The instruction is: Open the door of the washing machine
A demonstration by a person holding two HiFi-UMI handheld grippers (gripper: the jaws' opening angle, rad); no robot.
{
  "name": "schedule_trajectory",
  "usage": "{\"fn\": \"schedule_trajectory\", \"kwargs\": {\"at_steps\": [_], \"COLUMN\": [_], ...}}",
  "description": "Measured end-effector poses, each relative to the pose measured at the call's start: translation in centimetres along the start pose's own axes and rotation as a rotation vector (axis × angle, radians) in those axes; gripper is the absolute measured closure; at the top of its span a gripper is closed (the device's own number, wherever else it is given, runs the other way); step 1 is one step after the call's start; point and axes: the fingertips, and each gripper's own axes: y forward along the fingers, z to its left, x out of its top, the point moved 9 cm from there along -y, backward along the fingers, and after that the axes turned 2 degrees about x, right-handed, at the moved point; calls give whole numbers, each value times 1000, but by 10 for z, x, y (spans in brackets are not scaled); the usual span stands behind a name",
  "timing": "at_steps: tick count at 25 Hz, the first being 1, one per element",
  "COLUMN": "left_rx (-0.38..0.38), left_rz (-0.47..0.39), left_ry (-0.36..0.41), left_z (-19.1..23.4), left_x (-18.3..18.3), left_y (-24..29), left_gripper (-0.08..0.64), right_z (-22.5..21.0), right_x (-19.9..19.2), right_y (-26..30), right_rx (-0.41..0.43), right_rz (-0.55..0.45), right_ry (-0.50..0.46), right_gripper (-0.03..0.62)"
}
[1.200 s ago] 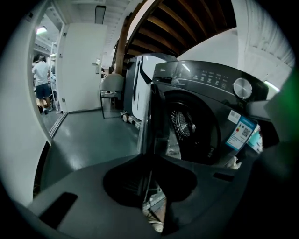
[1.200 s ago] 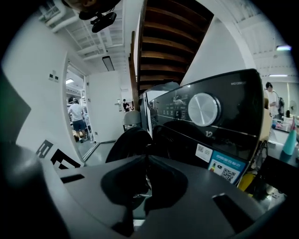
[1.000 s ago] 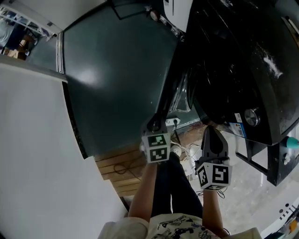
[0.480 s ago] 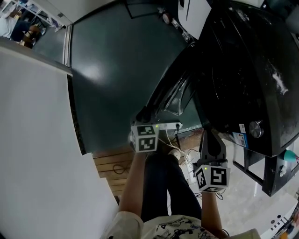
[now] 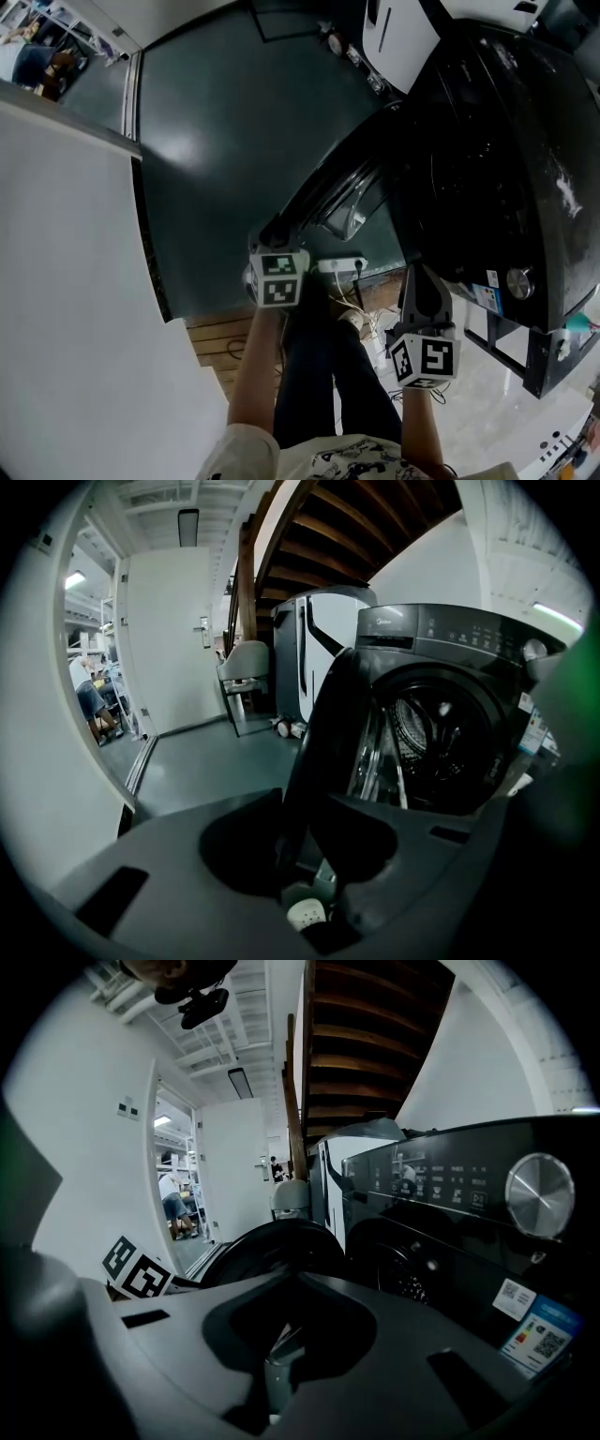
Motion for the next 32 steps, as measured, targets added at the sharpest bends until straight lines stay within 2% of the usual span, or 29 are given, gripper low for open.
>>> {"fn": "schedule_trajectory", "kwargs": {"at_steps": [18, 32], "left_rx": [-103, -124], "left_rz": [-32, -65], "left_ry": [129, 217], "left_z": [93, 143], "left_x": [41, 73], "left_y": [49, 92], "left_gripper": [474, 465], "right_z": [47, 51], "right_x": [29, 37], "right_y": [79, 131], "right_rx": [-32, -66], "right_rz": [9, 28], "right_ry": [-12, -23], "right_gripper": [572, 572]}}
